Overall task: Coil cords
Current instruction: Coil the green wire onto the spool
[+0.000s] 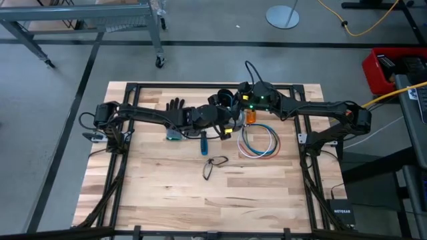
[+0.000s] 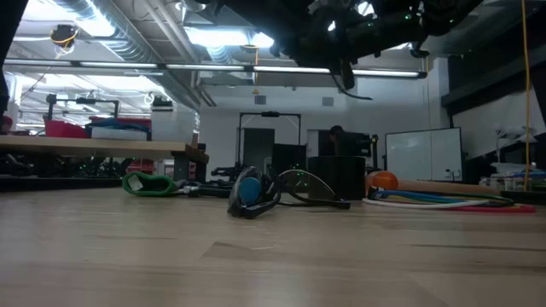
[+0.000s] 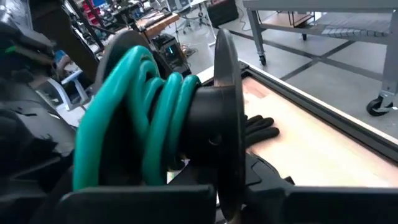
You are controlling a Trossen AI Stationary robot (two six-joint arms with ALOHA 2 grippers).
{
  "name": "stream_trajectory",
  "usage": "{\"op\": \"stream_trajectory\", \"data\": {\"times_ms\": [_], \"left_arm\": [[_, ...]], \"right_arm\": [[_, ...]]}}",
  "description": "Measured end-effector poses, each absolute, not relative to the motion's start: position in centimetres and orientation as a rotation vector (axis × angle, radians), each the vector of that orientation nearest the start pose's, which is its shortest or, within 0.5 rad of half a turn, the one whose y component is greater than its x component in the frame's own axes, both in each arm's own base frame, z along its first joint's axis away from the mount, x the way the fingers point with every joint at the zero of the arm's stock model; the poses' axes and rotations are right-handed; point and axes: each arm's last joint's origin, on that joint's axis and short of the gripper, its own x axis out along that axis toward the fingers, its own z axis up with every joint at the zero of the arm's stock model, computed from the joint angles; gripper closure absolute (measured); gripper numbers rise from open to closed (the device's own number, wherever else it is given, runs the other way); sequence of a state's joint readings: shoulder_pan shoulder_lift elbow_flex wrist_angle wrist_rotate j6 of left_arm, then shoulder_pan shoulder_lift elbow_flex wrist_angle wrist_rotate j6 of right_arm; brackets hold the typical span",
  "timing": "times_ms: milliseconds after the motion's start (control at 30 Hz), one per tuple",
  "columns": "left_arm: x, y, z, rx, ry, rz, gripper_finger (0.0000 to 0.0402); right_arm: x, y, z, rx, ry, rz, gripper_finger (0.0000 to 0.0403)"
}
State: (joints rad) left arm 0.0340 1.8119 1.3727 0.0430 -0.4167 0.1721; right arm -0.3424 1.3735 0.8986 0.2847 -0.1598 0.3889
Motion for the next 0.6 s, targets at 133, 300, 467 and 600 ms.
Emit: {"op": "stream_trajectory", "data": {"times_ms": [133, 300, 467, 600], "left_arm": [[41.6, 2.0, 27.2, 0.305, 0.458, 0.452, 0.0401], [41.4, 1.4, 27.0, 0.343, 0.491, 0.475, 0.0401], [41.4, 1.2, 27.0, 0.359, 0.501, 0.471, 0.0401], [41.1, 1.2, 27.2, 0.361, 0.509, 0.477, 0.0402]], "right_arm": [[29.2, -9.8, 28.8, 0.436, 0.125, -0.193, 0.0402], [29.1, -10.0, 29.1, 0.43, 0.099, -0.182, 0.0402], [28.9, -10.2, 29.5, 0.444, 0.08, -0.154, 0.0402], [28.9, -10.2, 29.8, 0.446, 0.052, -0.144, 0.0402]]}}
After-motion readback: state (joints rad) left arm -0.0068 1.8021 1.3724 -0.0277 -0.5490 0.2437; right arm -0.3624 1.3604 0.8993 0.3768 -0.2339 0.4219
